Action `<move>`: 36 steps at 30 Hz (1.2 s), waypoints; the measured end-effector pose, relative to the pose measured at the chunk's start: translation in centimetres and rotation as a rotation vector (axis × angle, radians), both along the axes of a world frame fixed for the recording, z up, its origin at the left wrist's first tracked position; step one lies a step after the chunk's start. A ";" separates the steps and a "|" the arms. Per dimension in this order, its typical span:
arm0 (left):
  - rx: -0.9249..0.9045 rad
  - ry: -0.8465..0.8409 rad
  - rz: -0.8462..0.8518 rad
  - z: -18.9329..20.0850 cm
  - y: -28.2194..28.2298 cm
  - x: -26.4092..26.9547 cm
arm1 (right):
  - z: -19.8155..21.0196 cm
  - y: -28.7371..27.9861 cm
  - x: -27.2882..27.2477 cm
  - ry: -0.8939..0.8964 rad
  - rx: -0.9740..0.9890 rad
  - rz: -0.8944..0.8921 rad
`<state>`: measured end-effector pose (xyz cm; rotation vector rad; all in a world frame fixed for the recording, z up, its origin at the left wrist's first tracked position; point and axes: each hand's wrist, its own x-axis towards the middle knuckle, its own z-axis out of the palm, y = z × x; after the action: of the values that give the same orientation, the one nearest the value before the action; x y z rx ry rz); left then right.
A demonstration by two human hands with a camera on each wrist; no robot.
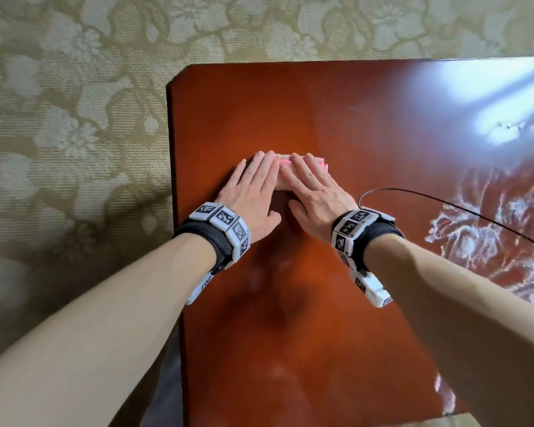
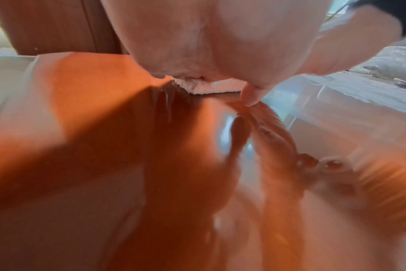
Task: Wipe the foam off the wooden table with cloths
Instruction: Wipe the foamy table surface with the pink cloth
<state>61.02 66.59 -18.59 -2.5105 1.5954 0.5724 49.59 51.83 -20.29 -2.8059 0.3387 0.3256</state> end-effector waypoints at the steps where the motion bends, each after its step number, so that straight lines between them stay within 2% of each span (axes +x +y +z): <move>1: -0.003 -0.006 0.010 -0.1 0.5 -1.5 | -0.1 0.7 -1.4 -0.004 0.002 0.002; 11: 0.019 0.011 0.044 0.1 5.8 -14.2 | 0.3 6.2 -13.7 -0.045 0.007 0.016; 28: -0.005 0.023 0.004 -0.1 17.8 -29.1 | 0.4 18.0 -29.3 -0.041 0.015 -0.001; 32: -0.015 0.001 -0.015 -0.5 19.7 -31.5 | 0.4 20.4 -32.0 -0.102 0.027 -0.032; 36: -0.026 -0.007 -0.049 -0.6 20.9 -32.6 | 0.7 21.7 -33.3 -0.085 0.031 -0.045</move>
<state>28.41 87.48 -19.22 -2.4816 1.6675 0.5397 16.31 73.53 -19.55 -2.7677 0.3732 0.1991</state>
